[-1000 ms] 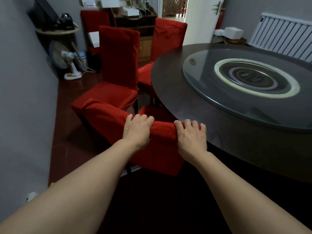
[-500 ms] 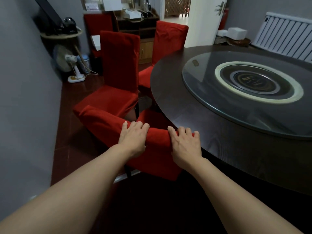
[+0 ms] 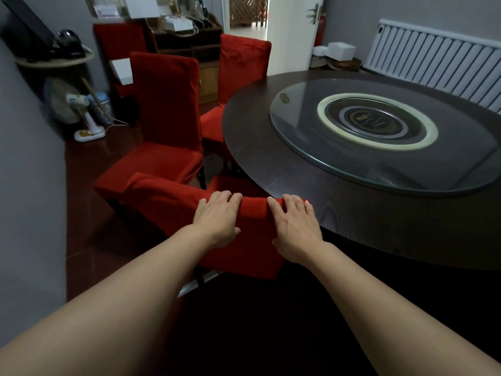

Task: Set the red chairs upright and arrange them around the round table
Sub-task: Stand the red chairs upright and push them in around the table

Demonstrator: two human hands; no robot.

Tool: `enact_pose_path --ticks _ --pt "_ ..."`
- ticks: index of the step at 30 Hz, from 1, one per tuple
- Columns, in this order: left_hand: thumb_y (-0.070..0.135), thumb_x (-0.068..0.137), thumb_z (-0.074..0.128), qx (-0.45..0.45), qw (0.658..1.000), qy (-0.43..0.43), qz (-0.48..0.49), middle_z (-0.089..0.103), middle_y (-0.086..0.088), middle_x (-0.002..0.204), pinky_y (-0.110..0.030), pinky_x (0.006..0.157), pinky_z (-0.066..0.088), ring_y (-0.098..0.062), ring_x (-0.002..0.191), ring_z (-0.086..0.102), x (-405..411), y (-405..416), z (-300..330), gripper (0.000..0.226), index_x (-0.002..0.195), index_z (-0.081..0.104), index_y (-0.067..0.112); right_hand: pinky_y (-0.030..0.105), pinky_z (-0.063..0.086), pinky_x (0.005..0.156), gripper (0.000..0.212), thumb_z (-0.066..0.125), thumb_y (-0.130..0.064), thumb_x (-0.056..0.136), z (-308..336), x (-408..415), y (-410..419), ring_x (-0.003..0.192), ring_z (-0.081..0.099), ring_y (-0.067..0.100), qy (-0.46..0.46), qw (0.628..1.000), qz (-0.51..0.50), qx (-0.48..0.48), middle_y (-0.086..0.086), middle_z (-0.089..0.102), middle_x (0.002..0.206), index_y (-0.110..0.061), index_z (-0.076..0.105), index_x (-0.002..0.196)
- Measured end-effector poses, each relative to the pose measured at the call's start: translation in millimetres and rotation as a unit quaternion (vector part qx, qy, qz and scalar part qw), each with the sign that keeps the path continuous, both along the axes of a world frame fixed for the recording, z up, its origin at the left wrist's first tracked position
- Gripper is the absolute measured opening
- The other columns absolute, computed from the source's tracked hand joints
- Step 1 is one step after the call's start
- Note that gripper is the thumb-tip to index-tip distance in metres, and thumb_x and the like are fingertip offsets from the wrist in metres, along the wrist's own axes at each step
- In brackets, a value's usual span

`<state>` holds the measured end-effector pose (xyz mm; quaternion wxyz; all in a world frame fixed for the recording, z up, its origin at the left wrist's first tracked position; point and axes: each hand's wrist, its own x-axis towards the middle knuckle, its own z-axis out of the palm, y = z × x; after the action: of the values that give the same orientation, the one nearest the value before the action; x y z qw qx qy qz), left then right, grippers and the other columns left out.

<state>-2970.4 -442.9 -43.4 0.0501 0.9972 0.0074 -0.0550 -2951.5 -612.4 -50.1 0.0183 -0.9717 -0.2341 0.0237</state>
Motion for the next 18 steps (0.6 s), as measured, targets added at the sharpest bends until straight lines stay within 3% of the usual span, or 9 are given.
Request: enact_pose_path --ticks 3,18 --pt "0.033 0.086 0.066 -0.01 1.0 -0.011 -0.025 0.027 -0.002 0.151 -0.043 0.109 0.03 -0.023 0.139 0.024 -7.5 -9.5 11.2 0.078 0.148 0.02 0.022 0.045 0.002 0.117 0.088 0.065 -0.03 0.083 13.3 -14.3 -6.4 0.143 0.007 0.031 0.0 1.0 -0.014 0.006 0.015 0.013 0.152 -0.021 0.008 0.15" --pt "0.037 0.085 0.063 -0.008 0.985 -0.034 -0.168 0.025 0.0 0.151 -0.043 0.11 0.024 -0.021 0.141 0.021 -43.0 -86.0 70.7 0.081 0.149 0.015 0.024 0.048 0.0 0.117 0.09 0.065 -0.034 0.084 65.3 -83.1 -85.9 0.144 -0.003 0.031 0.008 0.986 -0.164 0.018 0.015 0.002 0.156 -0.023 0.005 0.15"
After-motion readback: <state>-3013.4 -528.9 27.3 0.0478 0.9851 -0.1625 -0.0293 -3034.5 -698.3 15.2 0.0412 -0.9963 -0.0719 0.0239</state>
